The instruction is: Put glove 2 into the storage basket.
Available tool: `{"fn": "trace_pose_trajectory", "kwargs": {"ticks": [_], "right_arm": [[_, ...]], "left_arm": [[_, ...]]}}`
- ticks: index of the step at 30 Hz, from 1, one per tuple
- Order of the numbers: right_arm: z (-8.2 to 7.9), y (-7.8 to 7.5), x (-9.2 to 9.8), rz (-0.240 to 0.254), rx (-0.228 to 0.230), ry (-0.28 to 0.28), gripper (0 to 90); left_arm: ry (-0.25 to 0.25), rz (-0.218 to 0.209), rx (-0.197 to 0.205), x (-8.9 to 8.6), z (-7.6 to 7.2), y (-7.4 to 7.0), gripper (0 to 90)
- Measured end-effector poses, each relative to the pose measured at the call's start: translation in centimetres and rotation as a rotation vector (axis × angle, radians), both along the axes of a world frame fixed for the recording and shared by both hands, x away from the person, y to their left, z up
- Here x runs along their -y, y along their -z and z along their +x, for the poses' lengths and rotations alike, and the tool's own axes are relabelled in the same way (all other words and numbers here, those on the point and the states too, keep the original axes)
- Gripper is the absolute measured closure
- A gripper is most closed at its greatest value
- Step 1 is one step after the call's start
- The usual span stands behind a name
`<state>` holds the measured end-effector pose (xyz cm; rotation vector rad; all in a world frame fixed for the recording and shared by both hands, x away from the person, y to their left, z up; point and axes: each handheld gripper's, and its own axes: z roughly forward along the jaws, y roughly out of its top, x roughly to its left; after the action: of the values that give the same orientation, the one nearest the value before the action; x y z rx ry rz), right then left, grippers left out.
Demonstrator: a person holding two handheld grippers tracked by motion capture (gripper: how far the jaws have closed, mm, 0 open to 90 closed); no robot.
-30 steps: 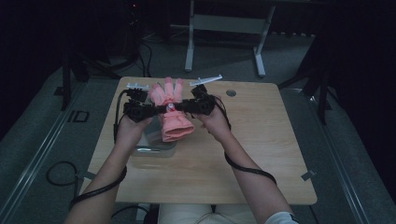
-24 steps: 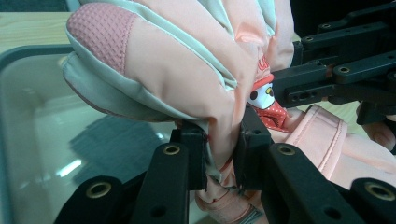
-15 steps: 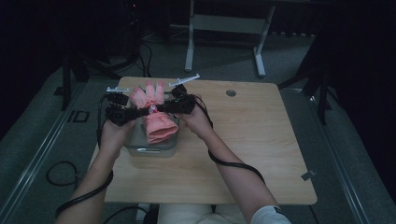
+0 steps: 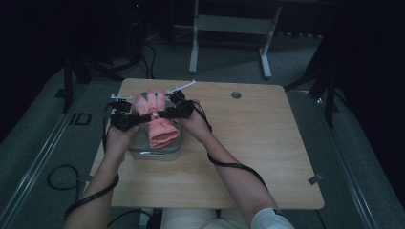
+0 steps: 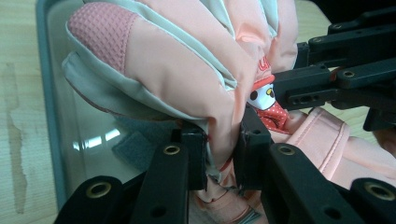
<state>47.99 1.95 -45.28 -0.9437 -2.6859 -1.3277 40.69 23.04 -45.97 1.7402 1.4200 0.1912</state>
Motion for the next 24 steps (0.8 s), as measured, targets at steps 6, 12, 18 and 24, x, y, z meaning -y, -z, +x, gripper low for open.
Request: {"fn": "trace_pose_trajectory", "kwargs": {"ticks": [6, 12, 18, 24], "right_arm": [[0.3, 1.9, -0.1, -0.021, -0.036, 0.003, 68.1], [0.7, 3.0, -0.1, -0.035, -0.082, 0.006, 67.3], [1.0, 3.2, -0.4, -0.059, -0.097, 0.013, 63.6], [1.4, 3.0, -0.8, -0.119, -0.093, 0.038, 55.6]], "left_arm": [[-0.011, -0.009, -0.051, 0.1, 0.2, 1.9, 75.4], [-0.021, -0.013, -0.093, 0.1, 0.6, 2.7, 74.5], [-0.052, 0.015, -0.125, 0.2, 1.0, 2.9, 66.5], [-0.101, 0.116, -0.122, 0.9, 1.3, 2.7, 53.3]]}}
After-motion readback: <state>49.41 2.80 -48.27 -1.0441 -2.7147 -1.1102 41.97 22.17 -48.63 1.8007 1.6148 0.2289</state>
